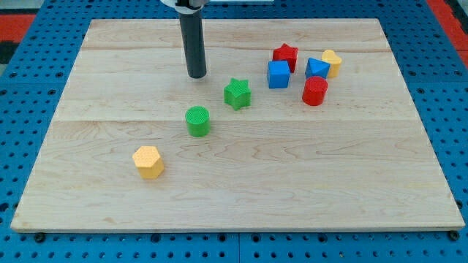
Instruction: Push the blue cube along with the red star slightly up
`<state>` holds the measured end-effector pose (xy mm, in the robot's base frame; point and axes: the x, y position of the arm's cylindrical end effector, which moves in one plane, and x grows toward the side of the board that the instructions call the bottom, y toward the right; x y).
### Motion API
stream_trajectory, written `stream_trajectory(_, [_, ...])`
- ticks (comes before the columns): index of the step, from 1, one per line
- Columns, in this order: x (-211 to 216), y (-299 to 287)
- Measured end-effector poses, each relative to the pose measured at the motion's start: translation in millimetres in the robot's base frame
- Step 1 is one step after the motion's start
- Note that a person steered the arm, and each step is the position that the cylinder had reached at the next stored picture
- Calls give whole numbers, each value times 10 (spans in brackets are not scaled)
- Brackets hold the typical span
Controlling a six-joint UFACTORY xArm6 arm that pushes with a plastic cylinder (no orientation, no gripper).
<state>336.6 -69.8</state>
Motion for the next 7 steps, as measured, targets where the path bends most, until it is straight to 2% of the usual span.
stream_trajectory(2, [-138, -149])
stream_trajectory(4, [-504, -99])
stream_trajectory(5, [-269, -45])
stream_trajectory(7, [62, 862])
